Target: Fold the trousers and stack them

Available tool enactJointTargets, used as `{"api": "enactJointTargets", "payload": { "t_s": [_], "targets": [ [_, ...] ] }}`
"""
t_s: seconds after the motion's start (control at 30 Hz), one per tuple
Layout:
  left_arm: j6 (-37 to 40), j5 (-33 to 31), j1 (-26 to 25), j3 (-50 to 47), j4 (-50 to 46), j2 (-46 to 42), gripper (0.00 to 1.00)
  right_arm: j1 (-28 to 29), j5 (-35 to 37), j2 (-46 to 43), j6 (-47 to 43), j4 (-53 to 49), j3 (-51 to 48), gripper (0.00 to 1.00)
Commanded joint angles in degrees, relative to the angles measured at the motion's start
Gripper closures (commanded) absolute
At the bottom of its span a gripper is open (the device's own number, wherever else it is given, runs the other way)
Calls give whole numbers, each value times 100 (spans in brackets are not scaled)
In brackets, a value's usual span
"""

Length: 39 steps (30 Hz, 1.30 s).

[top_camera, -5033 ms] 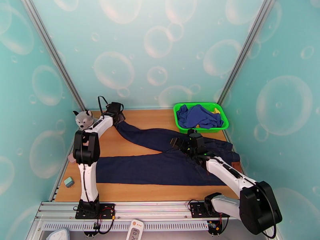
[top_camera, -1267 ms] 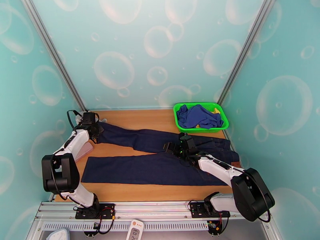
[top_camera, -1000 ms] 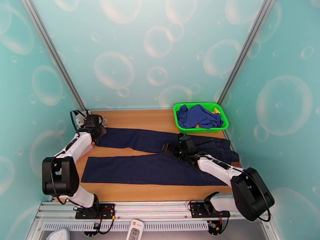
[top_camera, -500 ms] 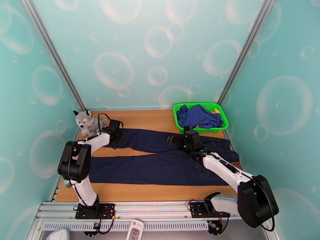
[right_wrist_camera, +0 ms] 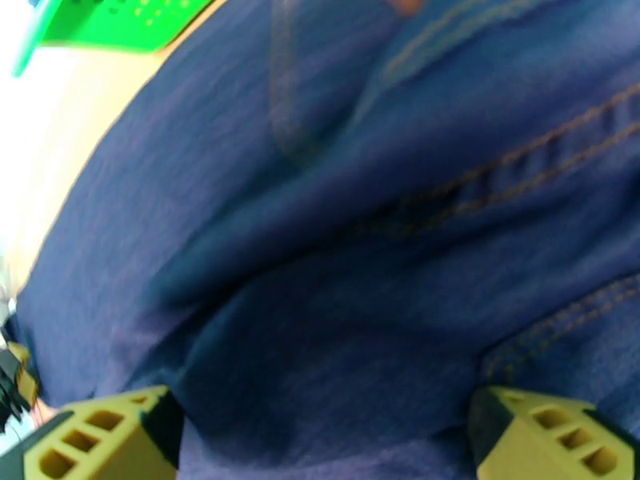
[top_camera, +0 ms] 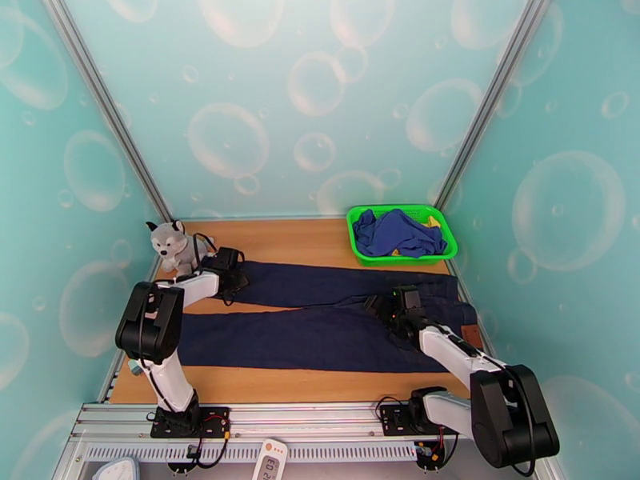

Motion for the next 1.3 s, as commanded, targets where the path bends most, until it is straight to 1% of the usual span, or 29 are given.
{"api": "enactJointTargets", "payload": {
  "t_s": [0.0,0.1,0.13,0.17,0.23,0.3,0.37,0.43,0.47,0.57,0.63,0.67,0.73,0.83,0.97,1.03,1.13,1.2,1.27],
  "targets": [
    [-191,-60,231,-478,-393,-190,43,96,136,-293,932,-973,-500,1],
    [-310,-125,320,-736,-290,-526,43,420,365,-976,1659,-1507,-705,1],
    [-328,-142,346,-740,-277,-583,43,505,351,-1186,1794,-1540,-754,1],
    [-338,-167,381,-870,-265,-639,43,629,470,-1391,2072,-1811,-722,1],
    [-365,-180,425,-973,-242,-691,43,755,698,-1665,2222,-2149,-536,1],
    [-271,9,429,-1023,-80,-751,43,780,1065,-1790,1940,-2301,-181,1],
    [-84,337,387,-1015,83,-856,43,742,1281,-1730,1433,-2127,276,1],
    [180,656,305,-942,143,-1036,42,609,956,-1453,883,-1649,644,1],
    [274,637,243,-871,62,-1167,42,577,734,-1216,623,-1337,839,1],
    [449,329,116,-802,-76,-1656,41,647,234,-341,19,-650,1464,1],
    [578,148,121,-657,-54,-1929,41,699,-16,291,-238,-395,1875,1],
    [616,-72,125,-587,-92,-2018,41,693,-251,626,-344,-196,2035,1],
    [623,-516,184,-454,-219,-1986,41,688,-592,1209,-437,161,2247,1],
    [669,-615,389,-172,-385,-1526,40,682,-856,1886,-435,563,2318,1],
    [742,-448,459,-3,-215,-820,40,625,-1027,2317,-404,868,2145,1],
    [668,-505,472,50,-167,-528,40,552,-982,2377,-408,842,2021,1],
    [426,-550,563,4,-69,-208,40,262,-983,2384,-457,767,1780,1],
    [277,-484,625,-111,27,-70,40,-37,-1065,2363,-546,775,1601,1],
    [52,-467,672,-181,-105,-42,41,-337,-1082,2346,-676,673,1511,1]
  ]
}}
